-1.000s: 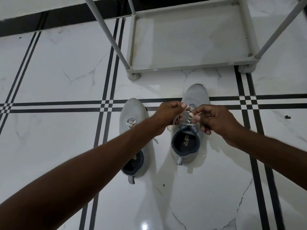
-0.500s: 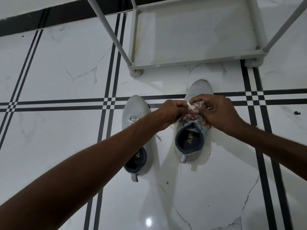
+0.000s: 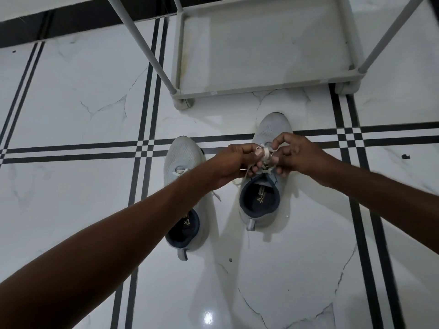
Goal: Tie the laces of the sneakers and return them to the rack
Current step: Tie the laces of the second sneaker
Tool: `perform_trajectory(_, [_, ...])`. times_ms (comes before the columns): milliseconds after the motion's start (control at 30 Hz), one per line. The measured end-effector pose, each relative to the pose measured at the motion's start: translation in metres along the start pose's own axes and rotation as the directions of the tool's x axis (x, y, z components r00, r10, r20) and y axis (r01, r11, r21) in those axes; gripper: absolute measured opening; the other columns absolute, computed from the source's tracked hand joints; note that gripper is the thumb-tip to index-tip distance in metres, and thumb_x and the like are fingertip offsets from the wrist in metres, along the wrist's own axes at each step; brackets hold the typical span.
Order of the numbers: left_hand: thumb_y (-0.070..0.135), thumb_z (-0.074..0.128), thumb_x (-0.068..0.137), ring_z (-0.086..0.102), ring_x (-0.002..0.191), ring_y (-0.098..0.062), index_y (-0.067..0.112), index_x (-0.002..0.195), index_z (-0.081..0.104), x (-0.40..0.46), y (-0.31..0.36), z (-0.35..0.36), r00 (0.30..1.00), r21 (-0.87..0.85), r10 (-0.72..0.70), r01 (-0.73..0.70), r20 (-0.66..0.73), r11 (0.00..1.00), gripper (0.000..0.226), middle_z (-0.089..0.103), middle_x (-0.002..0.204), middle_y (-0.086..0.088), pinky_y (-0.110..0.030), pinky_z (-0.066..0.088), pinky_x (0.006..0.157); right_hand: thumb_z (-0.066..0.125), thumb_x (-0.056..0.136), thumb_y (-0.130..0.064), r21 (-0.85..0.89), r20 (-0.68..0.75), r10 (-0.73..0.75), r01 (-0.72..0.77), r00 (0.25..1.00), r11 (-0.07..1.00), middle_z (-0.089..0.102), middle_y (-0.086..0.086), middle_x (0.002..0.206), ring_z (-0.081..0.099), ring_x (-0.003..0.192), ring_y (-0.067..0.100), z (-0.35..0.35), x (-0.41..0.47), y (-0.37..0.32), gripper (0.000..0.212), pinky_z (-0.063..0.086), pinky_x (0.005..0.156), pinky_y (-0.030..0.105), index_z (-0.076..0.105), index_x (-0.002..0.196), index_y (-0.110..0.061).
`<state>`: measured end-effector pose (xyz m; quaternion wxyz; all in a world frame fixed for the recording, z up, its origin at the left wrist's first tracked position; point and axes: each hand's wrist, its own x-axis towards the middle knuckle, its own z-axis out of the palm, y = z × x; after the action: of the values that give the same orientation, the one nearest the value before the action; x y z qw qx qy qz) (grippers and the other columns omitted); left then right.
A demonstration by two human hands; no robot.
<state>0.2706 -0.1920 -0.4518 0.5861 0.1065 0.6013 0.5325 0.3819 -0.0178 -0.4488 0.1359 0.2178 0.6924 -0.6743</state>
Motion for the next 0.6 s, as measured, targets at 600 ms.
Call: perform_trajectory(600, [0.017, 0.066, 0.077, 0.058, 0.071, -0.015, 0.016, 0.084, 0.071, -0.005, -0.002, 0.034, 0.753, 0.907, 0.640, -0.147, -0.156, 0.395, 0.009, 0.067, 0.081, 0.000, -0.031, 0.044, 0.063, 0.053, 0.093, 0.006, -0.010, 0.199, 0.249, -0.252, 0.948, 0.968, 0.069, 0.010, 0.082, 0.060, 0.059, 0.010, -0.008, 0.010, -0.010, 0.024, 0.052, 0.054, 0.017, 0.072, 0.105, -0.001])
